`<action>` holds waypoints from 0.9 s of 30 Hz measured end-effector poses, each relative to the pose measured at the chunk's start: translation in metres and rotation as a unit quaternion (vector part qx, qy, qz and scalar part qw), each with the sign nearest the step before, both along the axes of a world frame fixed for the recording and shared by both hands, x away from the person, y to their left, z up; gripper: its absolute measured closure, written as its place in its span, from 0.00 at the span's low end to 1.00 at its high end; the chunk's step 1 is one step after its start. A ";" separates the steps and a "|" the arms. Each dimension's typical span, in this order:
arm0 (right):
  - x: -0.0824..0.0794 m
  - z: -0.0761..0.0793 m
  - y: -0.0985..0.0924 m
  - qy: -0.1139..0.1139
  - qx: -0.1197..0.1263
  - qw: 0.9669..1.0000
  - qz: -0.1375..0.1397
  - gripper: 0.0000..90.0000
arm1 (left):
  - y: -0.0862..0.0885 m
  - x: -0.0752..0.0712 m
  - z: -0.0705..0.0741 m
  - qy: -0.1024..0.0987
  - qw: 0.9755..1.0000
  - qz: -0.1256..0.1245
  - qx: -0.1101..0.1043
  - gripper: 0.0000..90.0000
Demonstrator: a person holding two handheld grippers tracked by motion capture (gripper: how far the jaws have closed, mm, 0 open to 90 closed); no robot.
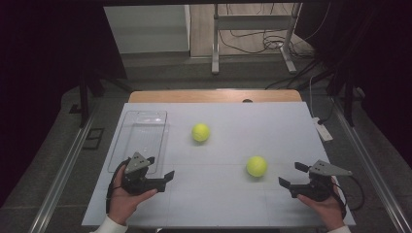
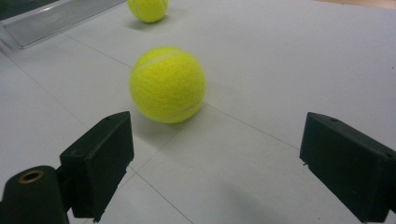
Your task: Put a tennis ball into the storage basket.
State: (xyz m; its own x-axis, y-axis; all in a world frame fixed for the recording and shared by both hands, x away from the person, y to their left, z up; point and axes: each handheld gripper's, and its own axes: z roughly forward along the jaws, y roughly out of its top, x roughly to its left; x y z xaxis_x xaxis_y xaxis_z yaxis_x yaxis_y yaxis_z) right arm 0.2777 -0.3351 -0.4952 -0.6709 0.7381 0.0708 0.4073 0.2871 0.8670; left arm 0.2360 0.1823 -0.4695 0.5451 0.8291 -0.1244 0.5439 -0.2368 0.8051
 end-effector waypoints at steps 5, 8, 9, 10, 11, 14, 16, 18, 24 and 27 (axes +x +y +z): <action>-0.002 0.000 0.003 -0.002 -0.004 1.000 0.005 0.11 | -0.004 0.002 0.001 0.011 1.000 -0.005 0.004 0.15; -0.003 0.001 0.004 -0.005 -0.006 1.000 0.005 0.12 | -0.006 0.003 0.003 0.014 1.000 -0.010 0.007 0.15; -0.003 0.001 0.004 -0.005 -0.006 1.000 0.006 0.12 | -0.006 0.004 0.004 0.015 1.000 -0.011 0.008 0.15; -0.003 0.001 0.004 -0.004 -0.006 1.000 0.006 0.12 | -0.007 0.004 0.005 0.017 1.000 -0.011 0.008 0.15; -0.003 0.001 0.004 -0.004 -0.006 1.000 0.006 0.12 | -0.007 0.004 0.005 0.017 1.000 -0.011 0.008 0.15; -0.003 0.000 0.009 -0.004 -0.012 1.000 0.009 0.12 | -0.009 0.006 0.008 0.028 0.999 -0.020 0.013 0.14; -0.003 0.000 0.010 -0.004 -0.012 1.000 0.011 0.12 | -0.010 0.006 0.009 0.030 0.999 -0.022 0.013 0.15; -0.003 0.000 0.011 -0.005 -0.014 1.000 0.011 0.12 | -0.010 0.007 0.009 0.031 0.999 -0.023 0.015 0.15; -0.001 0.000 0.012 -0.004 -0.016 1.000 0.010 0.12 | -0.010 0.010 0.014 0.029 0.999 -0.028 0.011 0.15; 0.000 0.000 0.014 -0.003 -0.017 1.000 0.011 0.12 | -0.012 0.013 0.017 0.030 0.999 -0.031 0.011 0.15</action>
State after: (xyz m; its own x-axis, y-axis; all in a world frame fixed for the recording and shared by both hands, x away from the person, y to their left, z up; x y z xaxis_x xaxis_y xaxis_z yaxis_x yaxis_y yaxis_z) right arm 0.2779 -0.3216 -0.4954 -0.6881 0.7244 0.0414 0.3943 0.3255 0.8594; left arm 0.2494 0.1701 -0.4525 0.5873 0.7970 -0.1407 0.5742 -0.2878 0.7664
